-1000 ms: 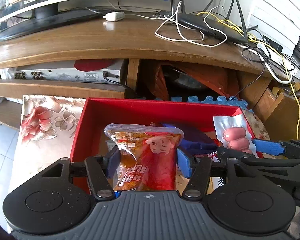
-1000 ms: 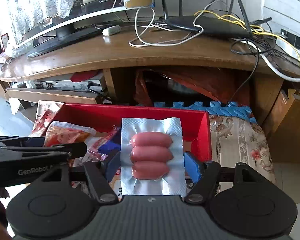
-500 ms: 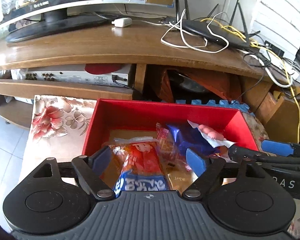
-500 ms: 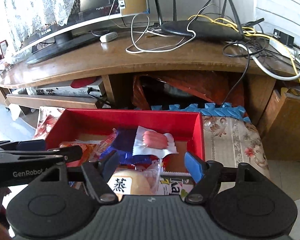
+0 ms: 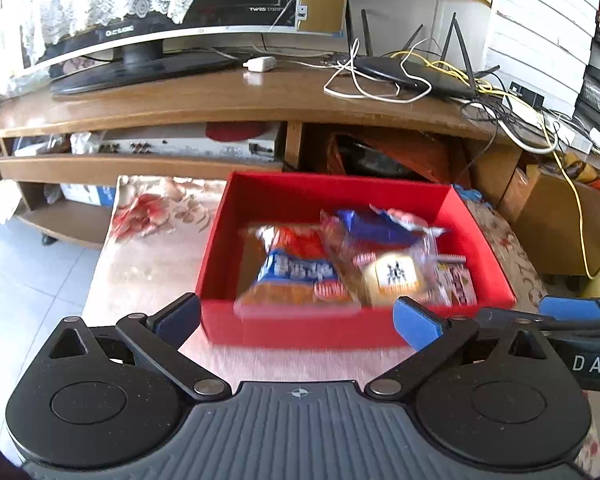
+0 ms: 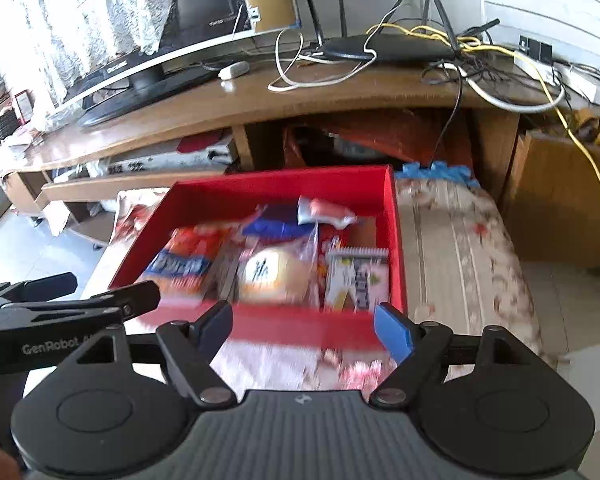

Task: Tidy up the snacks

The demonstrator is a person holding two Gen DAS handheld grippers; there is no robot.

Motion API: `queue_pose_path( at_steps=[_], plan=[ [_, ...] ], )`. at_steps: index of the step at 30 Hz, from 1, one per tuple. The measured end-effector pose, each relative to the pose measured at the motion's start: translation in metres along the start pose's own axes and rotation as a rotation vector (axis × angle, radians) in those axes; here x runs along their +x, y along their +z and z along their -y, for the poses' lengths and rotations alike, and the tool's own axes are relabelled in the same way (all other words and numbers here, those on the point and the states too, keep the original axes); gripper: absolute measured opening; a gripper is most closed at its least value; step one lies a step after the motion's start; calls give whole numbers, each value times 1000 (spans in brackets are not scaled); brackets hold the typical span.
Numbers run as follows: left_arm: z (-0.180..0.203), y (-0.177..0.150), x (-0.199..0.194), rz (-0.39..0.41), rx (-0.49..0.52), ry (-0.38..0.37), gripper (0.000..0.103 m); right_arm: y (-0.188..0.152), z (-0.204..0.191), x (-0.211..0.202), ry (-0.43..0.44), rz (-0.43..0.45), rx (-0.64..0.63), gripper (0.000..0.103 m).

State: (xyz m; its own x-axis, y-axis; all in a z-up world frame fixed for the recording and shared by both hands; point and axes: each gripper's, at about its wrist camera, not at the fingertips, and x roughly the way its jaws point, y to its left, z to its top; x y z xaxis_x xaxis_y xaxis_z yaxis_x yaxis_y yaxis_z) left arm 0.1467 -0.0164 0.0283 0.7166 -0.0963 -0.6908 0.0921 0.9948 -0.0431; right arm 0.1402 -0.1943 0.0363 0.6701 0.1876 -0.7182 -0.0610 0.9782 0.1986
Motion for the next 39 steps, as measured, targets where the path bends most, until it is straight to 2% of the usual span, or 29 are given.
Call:
queue_pose_path(
  at_steps=[7, 12, 15, 19, 23, 28, 39],
  plan=[
    [5, -21, -22, 19, 29, 33, 103, -28, -5, -17, 0, -18, -4, 83],
    [8, -31, -39, 9, 41, 68, 103, -42, -6, -29, 15, -11, -6, 83],
    [9, -39, -53, 30, 42, 89, 102, -49, -7, -38, 38, 0, -13, 83],
    [7, -46, -63, 43, 18, 69, 97, -57, -10, -49, 61, 14, -23, 83],
    [5, -51, -64, 24, -2, 56, 97, -63, -13, -53, 65, 16, -29, 83],
    [3, -58, -66, 8, -18, 51, 101, -71, -14, -57, 70, 7, -34, 83],
    [3, -63, -66, 18, -1, 59, 102, -75, -13, -57, 75, -9, -36, 83]
  ],
)
